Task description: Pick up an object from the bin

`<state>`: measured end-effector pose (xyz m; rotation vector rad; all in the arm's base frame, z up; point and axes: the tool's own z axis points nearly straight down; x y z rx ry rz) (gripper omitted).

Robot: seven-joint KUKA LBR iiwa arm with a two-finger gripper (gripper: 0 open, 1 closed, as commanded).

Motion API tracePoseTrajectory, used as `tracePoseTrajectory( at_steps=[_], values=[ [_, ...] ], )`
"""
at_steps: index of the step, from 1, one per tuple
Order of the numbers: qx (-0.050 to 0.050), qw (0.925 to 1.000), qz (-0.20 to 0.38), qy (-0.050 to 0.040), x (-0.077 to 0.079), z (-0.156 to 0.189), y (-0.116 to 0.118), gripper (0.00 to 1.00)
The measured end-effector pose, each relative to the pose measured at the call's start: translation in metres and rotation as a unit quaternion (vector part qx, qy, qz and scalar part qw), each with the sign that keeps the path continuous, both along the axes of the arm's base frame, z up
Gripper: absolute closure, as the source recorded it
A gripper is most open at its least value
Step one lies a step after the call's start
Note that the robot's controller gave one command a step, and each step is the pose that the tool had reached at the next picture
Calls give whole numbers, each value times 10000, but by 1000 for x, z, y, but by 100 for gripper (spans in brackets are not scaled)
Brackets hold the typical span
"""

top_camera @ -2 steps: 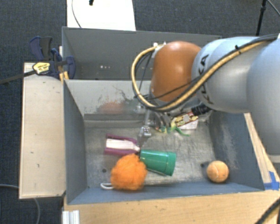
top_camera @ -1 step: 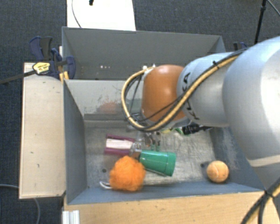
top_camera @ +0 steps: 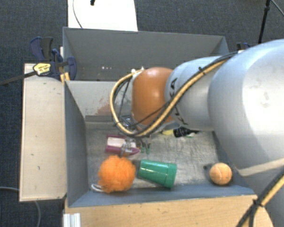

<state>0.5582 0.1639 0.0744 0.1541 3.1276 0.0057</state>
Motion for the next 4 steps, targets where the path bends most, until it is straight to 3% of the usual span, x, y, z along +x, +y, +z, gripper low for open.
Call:
tracePoseTrajectory(
  at_steps=[2,3,4],
  values=[
    [2,10000,-8,0,0,0,0,100],
    [-26,10000,31,84,-8,44,11,100],
    [-19,9999,136,68,-4,105,3,100]
  ],
)
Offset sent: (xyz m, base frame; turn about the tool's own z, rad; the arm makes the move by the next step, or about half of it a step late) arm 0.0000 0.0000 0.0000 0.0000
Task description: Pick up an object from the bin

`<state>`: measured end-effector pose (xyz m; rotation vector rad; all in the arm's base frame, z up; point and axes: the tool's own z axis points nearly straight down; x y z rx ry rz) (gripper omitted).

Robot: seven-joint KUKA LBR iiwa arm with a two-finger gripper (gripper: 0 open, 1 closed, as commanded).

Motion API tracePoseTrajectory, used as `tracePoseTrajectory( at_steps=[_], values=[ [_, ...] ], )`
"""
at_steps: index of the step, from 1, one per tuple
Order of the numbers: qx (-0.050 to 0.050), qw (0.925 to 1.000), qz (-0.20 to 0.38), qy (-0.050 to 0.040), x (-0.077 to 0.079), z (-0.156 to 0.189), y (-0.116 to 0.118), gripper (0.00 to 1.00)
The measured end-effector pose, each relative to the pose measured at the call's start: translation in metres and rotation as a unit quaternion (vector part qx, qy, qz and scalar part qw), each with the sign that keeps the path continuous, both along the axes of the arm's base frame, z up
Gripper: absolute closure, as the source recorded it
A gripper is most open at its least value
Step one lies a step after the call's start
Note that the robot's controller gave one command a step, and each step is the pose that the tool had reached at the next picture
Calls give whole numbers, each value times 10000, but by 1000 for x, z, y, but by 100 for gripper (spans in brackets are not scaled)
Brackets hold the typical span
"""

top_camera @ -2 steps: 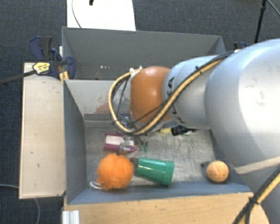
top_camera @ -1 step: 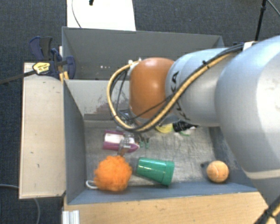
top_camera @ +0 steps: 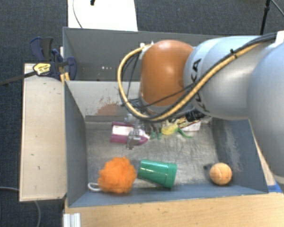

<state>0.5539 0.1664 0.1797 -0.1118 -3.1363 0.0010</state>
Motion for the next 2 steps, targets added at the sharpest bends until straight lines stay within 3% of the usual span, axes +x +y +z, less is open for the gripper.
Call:
tracePoseTrajectory(
  at_steps=[1,2],
  values=[
    [23,9999,-114,-84,-19,-12,11,100],
    [-10,9998,-183,32,-16,12,9,100]
  ],
)
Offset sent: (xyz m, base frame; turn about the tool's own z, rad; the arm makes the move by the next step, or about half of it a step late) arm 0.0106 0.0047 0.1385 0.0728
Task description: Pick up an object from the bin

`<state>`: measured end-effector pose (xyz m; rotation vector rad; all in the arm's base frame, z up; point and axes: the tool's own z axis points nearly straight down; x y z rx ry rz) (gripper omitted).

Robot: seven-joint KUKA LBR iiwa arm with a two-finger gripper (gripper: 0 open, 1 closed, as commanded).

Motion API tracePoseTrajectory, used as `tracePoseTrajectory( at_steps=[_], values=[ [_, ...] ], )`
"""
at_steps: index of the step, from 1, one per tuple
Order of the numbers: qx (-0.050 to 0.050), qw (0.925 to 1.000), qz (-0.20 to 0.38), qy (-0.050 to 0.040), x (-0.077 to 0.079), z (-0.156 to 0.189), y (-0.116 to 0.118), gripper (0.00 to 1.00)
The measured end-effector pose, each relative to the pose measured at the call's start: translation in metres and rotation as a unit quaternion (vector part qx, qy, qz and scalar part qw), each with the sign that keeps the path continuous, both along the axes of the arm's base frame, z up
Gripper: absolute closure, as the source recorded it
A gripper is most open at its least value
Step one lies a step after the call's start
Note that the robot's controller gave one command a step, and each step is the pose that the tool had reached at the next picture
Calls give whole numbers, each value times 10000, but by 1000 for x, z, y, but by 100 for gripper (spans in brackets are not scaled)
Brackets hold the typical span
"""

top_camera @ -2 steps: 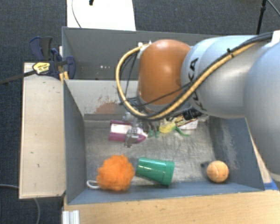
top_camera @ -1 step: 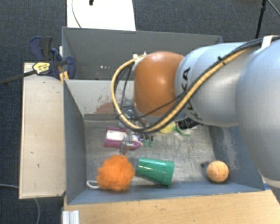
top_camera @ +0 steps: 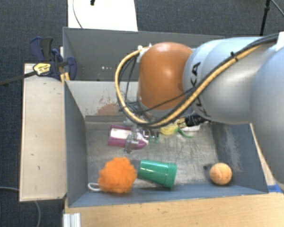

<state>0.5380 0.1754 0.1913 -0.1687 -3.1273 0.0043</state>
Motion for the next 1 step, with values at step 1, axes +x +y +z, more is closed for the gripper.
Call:
tracePoseTrajectory(
  at_steps=[1],
  values=[
    [35,9992,-383,-120,-9,-12,-9,100]
  ],
)
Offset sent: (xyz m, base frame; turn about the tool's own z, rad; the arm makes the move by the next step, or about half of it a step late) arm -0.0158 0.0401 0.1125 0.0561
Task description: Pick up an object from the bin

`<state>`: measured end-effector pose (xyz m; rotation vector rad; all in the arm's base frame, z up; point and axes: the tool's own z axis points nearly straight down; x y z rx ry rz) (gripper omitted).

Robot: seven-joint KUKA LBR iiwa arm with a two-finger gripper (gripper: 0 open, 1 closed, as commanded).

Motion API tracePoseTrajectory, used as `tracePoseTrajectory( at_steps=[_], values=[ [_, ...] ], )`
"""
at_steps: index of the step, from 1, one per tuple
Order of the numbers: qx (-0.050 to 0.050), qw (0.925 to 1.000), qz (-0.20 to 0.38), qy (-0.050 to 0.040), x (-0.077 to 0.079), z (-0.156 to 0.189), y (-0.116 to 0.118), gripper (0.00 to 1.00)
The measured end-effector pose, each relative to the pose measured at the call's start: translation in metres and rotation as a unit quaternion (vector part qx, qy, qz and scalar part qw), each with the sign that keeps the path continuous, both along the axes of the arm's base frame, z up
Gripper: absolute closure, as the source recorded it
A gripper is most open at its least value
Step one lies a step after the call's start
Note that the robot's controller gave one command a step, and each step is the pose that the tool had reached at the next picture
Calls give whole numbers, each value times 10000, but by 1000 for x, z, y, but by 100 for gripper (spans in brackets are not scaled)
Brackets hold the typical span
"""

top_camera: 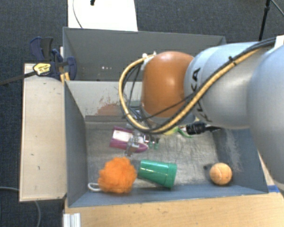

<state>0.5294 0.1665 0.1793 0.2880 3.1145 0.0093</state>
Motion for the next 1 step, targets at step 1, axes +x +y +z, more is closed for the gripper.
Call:
tracePoseTrajectory(
  at_steps=[1],
  values=[
    [-46,9999,-61,142,-8,11,13,100]
  ],
)
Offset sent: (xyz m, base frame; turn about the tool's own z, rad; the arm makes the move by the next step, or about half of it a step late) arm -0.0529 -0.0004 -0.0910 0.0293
